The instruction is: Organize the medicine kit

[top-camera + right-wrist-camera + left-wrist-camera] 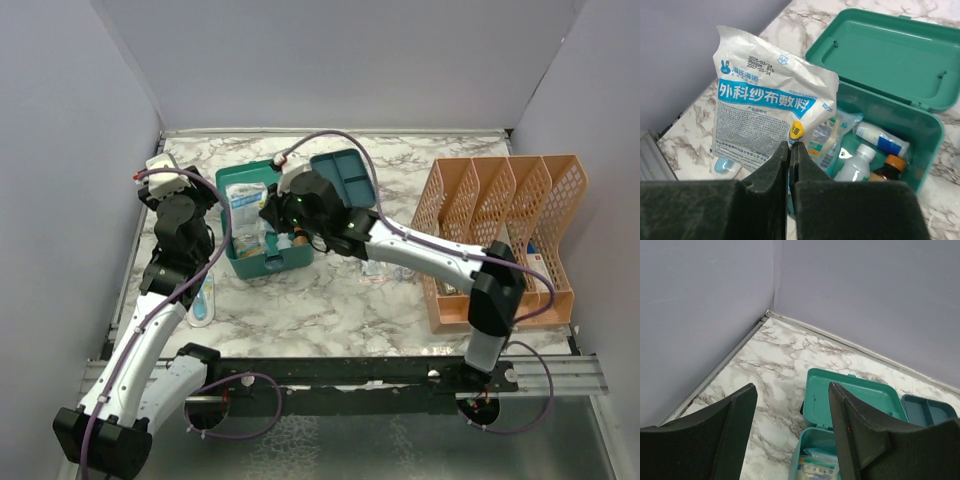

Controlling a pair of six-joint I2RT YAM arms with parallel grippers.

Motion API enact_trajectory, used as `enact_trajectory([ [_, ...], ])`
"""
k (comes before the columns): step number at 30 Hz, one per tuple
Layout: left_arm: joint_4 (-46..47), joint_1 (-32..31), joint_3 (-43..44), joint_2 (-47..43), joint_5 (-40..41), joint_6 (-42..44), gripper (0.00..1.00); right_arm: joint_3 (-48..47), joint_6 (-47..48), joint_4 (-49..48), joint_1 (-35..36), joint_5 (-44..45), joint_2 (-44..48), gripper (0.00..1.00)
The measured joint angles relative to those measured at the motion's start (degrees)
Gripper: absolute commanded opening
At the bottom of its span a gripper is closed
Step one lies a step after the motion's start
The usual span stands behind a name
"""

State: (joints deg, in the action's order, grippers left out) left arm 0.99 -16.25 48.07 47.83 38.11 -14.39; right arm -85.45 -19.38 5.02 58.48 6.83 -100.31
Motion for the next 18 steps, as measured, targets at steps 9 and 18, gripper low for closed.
enact_trajectory([
  [9, 0.4, 0.7, 0.0, 3.4, -0.6, -1.9, 0.67, -14.4, -2.6, 13.5, 0.0, 0.7, -15.1, 0.01],
  [18, -4.0, 1.9, 0.4, 5.1, -4.2, -6.3, 0.68, -24.5, -3.0, 19.9, -2.2, -4.0, -25.0, 0.01],
])
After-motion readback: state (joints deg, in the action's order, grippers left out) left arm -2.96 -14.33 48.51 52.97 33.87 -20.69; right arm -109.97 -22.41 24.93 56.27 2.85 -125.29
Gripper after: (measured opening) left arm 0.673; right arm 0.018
